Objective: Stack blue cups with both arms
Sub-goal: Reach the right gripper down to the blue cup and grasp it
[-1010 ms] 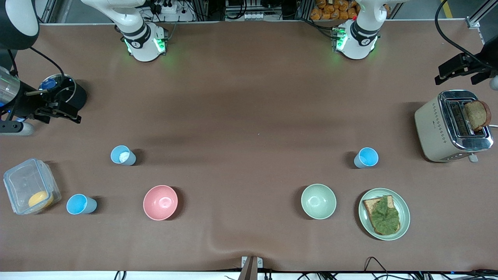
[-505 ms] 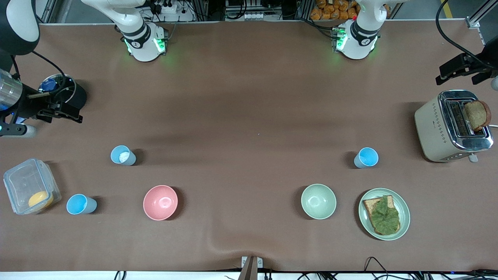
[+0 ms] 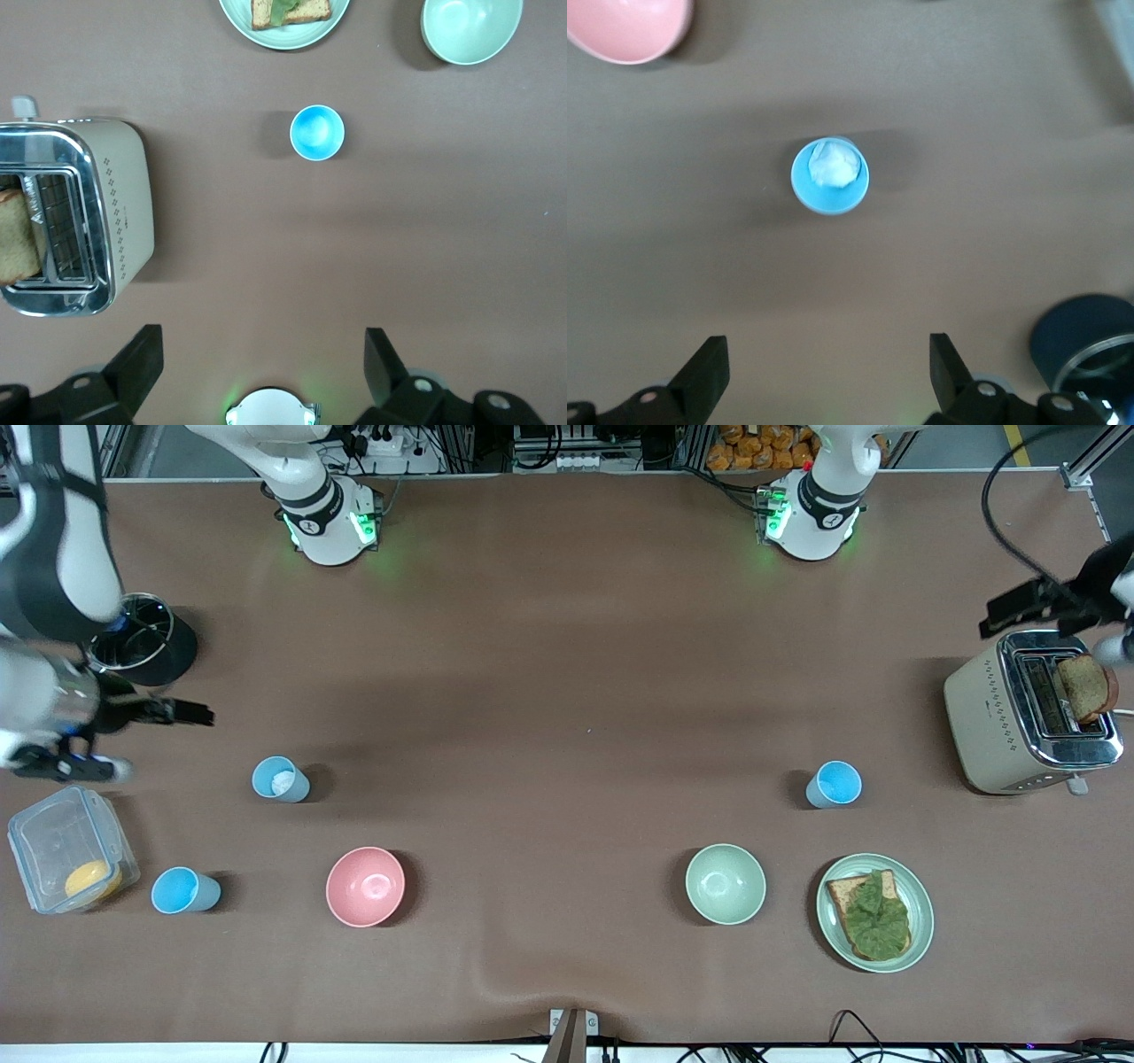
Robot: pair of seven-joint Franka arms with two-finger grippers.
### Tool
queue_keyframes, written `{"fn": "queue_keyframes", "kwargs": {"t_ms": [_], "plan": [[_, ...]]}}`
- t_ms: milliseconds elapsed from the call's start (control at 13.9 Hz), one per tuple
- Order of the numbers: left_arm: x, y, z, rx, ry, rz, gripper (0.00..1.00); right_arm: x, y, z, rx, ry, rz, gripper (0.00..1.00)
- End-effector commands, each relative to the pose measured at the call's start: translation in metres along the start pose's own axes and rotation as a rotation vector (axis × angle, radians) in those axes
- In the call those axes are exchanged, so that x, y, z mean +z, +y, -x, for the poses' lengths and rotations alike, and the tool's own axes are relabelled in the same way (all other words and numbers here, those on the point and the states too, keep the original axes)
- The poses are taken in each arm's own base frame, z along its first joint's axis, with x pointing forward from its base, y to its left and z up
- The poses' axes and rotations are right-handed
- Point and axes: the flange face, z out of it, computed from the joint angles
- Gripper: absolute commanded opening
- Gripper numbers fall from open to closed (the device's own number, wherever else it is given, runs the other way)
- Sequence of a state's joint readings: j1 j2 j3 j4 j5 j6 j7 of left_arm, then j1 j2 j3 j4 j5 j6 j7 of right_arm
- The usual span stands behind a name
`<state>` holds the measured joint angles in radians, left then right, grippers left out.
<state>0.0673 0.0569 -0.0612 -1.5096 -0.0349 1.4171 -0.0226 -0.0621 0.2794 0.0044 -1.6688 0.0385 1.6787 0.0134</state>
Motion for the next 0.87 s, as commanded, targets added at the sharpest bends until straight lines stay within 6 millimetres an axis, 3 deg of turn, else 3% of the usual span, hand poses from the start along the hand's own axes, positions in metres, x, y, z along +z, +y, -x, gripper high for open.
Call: {"fn": "queue_keyframes", "kwargs": {"t_ms": [0,144,289,433,505,649,722,794], "plan": [[-0.007,-0.002,-0.006,-0.021,0.005,0.004,1.0,0.063,0.011,-0.025,0.023,0.027,0.005,1.0],[0.007,-0.004,-0.015,-0.023,-0.026,-0.004,1.0,0.092,0.014,-0.027,0.025,0.032,0.004,1.0],[0.033,-0.012,-0.028,-0.034,-0.088,-0.026,1.0,0.119,0.03,-0.03,0.041,0.054,-0.001,1.0],[0.053,-0.043,-0.036,-0.081,-0.138,0.008,1.0,0.143,0.028,-0.039,0.035,0.056,0.0,1.0],[0.075,-0.053,-0.048,-0.1,-0.179,0.038,1.0,0.152,0.03,-0.042,0.036,0.054,0.0,1.0],[0.086,-0.074,-0.052,-0.122,-0.199,0.066,1.0,0.175,0.029,-0.039,0.029,0.016,0.0,1.0],[0.089,-0.074,-0.053,-0.119,-0.204,0.05,1.0,0.192,0.031,-0.038,0.026,-0.013,-0.002,1.0],[0.094,-0.071,-0.056,-0.112,-0.214,0.037,1.0,0.207,0.031,-0.038,0.024,-0.039,-0.003,0.81]]}}
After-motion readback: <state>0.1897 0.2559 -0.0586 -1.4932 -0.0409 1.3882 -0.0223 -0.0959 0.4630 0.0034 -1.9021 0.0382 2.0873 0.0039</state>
